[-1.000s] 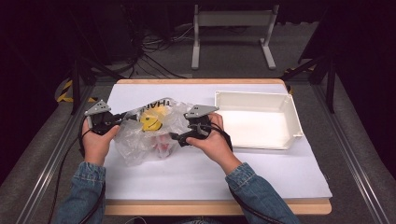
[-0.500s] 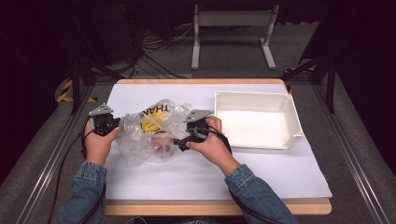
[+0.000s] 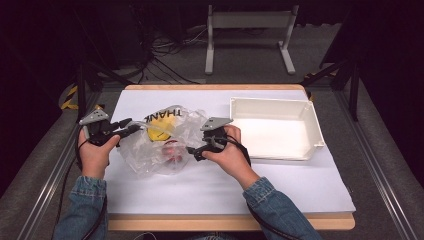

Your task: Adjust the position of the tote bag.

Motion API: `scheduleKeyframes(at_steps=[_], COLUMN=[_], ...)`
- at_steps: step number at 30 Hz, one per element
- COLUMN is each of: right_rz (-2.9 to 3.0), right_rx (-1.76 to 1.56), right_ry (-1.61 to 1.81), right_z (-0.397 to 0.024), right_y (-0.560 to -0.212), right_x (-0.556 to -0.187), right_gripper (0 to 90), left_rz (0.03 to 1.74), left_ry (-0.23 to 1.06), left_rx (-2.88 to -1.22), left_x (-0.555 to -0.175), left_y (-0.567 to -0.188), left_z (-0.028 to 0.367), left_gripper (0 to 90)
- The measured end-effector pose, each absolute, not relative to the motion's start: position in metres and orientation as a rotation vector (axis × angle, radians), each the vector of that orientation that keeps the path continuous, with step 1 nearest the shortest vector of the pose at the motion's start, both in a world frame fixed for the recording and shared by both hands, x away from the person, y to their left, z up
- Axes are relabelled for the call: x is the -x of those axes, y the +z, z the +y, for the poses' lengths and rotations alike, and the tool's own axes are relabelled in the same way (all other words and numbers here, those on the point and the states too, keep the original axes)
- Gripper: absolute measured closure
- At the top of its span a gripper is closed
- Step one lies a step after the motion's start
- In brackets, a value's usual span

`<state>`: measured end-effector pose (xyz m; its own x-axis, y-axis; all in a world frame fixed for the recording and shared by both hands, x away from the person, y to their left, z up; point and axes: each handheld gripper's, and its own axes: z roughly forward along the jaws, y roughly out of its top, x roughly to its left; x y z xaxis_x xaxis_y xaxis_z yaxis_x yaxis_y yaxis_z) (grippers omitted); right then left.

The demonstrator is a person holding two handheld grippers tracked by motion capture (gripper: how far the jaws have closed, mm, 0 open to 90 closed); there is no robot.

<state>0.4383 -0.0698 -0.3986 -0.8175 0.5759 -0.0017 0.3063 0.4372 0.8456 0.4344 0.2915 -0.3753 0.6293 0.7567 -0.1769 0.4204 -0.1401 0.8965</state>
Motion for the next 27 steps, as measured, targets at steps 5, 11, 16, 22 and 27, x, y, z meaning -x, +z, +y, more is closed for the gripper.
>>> scheduleKeyframes(at_steps=[5,11,16,22,27], right_rz=[2.378,2.352,2.311,2.3,2.356], right_rx=[-0.723,-0.662,-0.584,-0.446,-0.376], right_ry=[1.395,1.473,1.574,1.598,1.617], right_z=[-0.072,-0.072,-0.07,-0.064,-0.057], right_y=[-0.385,-0.368,-0.347,-0.332,-0.331], right_x=[-0.433,-0.424,-0.41,-0.4,-0.396], right_gripper=[6.7,10.4,20.2,44.3,78.0], left_rz=[0.943,0.922,0.927,0.91,0.897], left_ry=[0.395,0.403,0.379,0.373,0.364], left_rx=[-1.735,-1.737,-1.757,-1.777,-1.794], left_x=[-0.425,-0.417,-0.418,-0.418,-0.42], left_y=[-0.364,-0.359,-0.364,-0.364,-0.366], left_z=[0.295,0.295,0.29,0.284,0.279], left_gripper=[53.5,55.0,58.2,60.8,62.7])
